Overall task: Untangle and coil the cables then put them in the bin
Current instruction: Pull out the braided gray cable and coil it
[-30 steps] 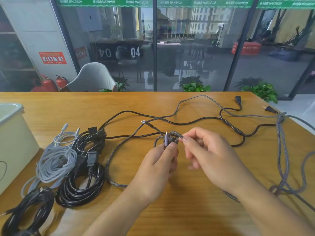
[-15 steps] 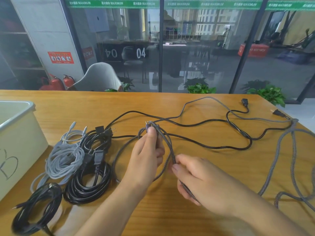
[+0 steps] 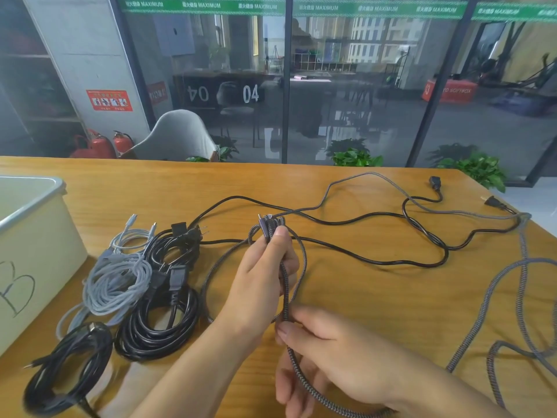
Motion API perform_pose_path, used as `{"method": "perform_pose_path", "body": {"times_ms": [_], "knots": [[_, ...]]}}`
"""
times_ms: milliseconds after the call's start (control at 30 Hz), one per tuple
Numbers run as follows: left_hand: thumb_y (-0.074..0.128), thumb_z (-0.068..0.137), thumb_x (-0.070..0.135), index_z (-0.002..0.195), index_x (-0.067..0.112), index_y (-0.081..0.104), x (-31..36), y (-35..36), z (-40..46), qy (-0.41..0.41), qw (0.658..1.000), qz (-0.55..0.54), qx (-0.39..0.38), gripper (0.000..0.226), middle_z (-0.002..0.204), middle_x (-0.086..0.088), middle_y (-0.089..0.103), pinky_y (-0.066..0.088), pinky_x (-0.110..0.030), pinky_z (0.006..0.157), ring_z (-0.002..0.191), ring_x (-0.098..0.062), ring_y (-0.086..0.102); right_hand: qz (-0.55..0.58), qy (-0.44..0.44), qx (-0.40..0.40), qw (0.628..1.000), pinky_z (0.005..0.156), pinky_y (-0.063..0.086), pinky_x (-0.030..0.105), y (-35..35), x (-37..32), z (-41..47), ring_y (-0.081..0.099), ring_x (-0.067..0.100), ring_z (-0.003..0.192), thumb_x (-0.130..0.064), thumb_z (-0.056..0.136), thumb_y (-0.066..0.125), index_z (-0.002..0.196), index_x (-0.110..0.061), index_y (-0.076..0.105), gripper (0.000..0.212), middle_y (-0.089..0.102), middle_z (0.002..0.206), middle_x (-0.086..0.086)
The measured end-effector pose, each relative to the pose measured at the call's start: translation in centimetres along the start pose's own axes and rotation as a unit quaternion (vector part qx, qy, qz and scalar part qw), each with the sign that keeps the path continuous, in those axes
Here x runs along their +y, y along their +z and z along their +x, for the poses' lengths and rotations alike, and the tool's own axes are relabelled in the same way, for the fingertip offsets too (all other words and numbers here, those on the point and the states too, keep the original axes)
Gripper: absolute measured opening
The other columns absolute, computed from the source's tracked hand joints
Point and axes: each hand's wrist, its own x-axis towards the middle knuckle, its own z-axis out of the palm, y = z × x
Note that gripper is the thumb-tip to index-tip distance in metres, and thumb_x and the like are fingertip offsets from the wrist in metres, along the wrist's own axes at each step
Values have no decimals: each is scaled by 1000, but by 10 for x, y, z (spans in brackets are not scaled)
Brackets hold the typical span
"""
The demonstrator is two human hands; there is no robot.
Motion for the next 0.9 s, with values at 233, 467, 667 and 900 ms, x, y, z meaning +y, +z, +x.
{"method": "perform_pose_path", "body": {"times_ms": [233,467,667,900], "knots": [[41,109,38,85,8,44,-5,2,-1,-3,998,-56,-14,38,72,-5,41,37,-25,61,67,-21,39,-4,1,-30,1000,60,49,27,2,5,2,61,16,57,-33,113,39,115,-9,45,25,67,68,-2],[46,100,48,80,15,53,-3,-1,-1,-16,995,-80,-66,39,67,0,42,34,-34,63,58,-22,37,-15,15,-32,999,45,37,24,-5,11,5,45,14,52,-40,113,36,96,-21,48,28,52,68,-3],[46,99,47,79,18,48,9,-4,-3,-62,973,-175,-138,35,62,4,27,20,-27,50,48,-11,18,-169,3,-15,986,53,37,14,-34,12,10,43,3,54,-47,108,46,81,-22,54,37,48,68,-7],[45,97,53,72,21,49,21,-9,-7,-113,951,-144,-250,41,57,6,27,20,-24,47,47,-10,18,-310,5,45,950,60,29,31,-95,17,-7,36,11,60,-67,90,65,69,-23,62,49,43,63,-8]]}}
